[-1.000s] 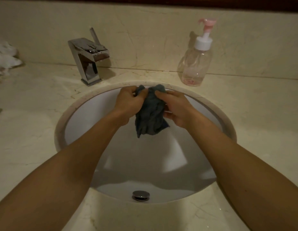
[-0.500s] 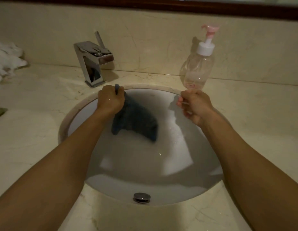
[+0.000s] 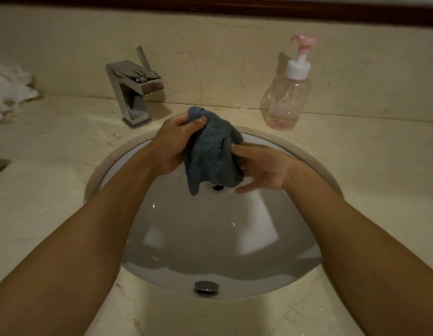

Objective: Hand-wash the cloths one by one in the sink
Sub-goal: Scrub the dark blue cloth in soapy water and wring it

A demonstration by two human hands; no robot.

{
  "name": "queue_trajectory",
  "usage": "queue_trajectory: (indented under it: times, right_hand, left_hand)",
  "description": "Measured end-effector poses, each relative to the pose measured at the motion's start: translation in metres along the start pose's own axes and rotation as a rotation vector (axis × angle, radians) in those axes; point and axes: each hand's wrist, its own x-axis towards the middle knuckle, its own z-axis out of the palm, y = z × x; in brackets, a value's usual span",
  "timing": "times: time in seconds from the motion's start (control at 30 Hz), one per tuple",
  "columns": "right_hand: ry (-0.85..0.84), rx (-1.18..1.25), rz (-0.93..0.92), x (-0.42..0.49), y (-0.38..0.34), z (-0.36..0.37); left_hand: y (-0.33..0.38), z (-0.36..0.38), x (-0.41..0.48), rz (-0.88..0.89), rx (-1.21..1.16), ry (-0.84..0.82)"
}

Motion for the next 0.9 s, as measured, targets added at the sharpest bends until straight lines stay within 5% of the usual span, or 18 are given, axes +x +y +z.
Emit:
queue_trajectory:
  times: [0.13,0.27,0.5,0.9]
  right_hand:
    - [0.114,0.125,-0.180,0.000,-0.004,-0.003]
    - [0.186,0.174,-0.167,-0.003,-0.009,-0.012]
    - [0.580,-0.024,-0.351,0.012,0.000,-0.014]
    - [0.652,-0.252,-0.567,0.015,0.004,-0.021]
  left_hand:
    - [-0.006,-0.006,0.001,0.014,0.151,0.194]
    - [-0.016,-0.020,-0.001,0.030,0.404,0.280]
    - [-0.018,-0.025,0.002,0.086,0.570,0.356]
    - [-0.018,-0.029,0.006,0.040,0.742,0.613]
